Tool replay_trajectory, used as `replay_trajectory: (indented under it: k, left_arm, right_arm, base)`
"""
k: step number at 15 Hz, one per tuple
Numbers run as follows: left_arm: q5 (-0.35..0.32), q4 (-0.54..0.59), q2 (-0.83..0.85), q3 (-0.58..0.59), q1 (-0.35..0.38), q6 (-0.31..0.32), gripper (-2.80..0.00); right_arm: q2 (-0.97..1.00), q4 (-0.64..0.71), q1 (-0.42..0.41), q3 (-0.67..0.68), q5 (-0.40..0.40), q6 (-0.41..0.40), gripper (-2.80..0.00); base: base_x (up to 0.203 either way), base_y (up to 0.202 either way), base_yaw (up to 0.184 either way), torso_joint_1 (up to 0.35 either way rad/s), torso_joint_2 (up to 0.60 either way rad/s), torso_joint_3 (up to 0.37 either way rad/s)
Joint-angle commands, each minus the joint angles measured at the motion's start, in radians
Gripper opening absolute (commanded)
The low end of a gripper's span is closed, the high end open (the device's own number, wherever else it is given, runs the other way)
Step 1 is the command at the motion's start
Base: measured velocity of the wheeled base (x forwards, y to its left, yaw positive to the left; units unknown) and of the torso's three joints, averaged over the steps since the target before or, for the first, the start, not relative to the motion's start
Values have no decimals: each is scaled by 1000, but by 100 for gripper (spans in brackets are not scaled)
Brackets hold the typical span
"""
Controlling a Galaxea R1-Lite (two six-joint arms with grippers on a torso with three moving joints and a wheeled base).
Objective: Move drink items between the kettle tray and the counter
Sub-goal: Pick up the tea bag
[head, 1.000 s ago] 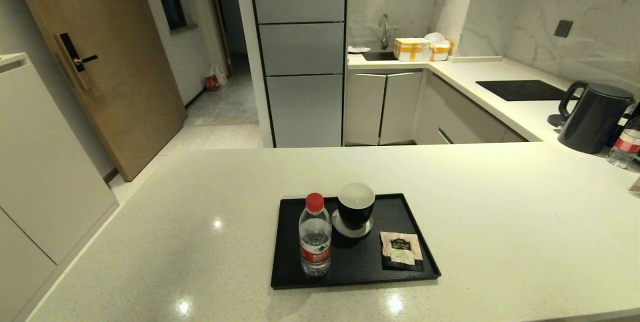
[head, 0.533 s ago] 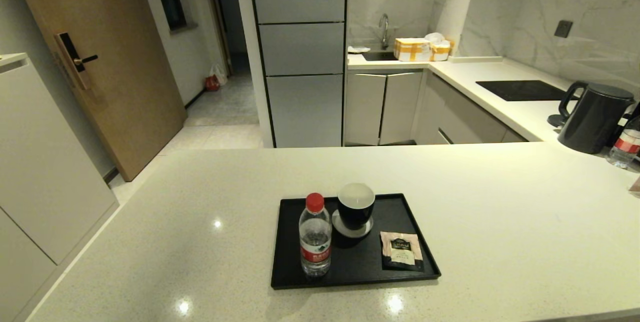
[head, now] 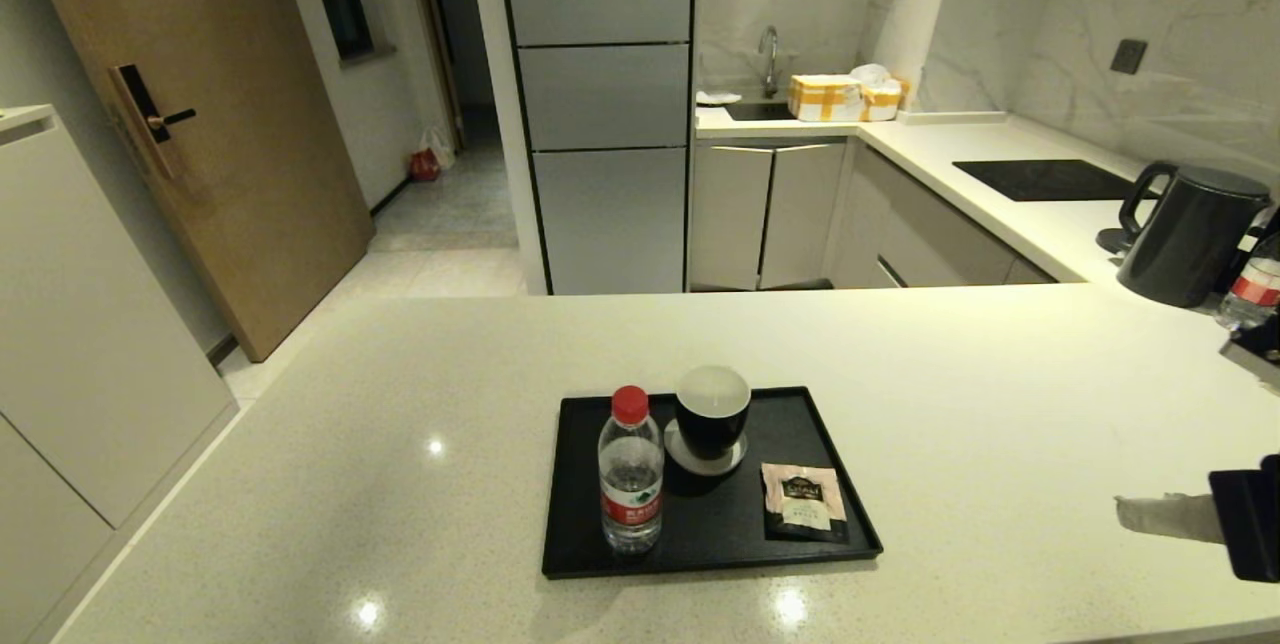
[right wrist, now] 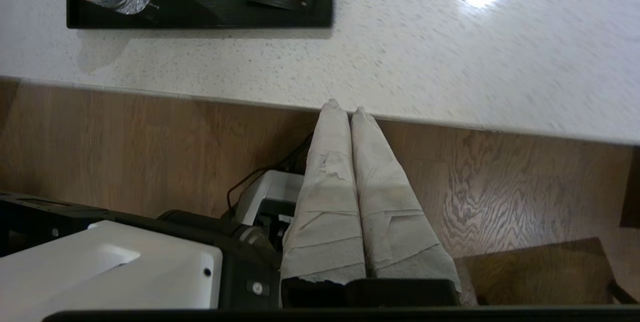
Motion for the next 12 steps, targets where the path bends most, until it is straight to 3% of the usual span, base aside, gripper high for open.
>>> replay_trajectory:
  k: [1,6,12]
  left_arm:
    - [-2,-5,-2,0,0,-4,-280]
    - [-1,-4,-2,2,0,-9,-280]
    - [-1,-4,-2,1,0,-9,-280]
  right_arm:
    - [155,-53,37,-5,4,3,-280]
    - [297,-201,102,-28,2,23,-280]
    - [296,-205,122,-34,4,92,-280]
  base:
    - [0,0,0,0,0,0]
    - [0,0,0,0,0,0]
    - [0,0,0,0,0,0]
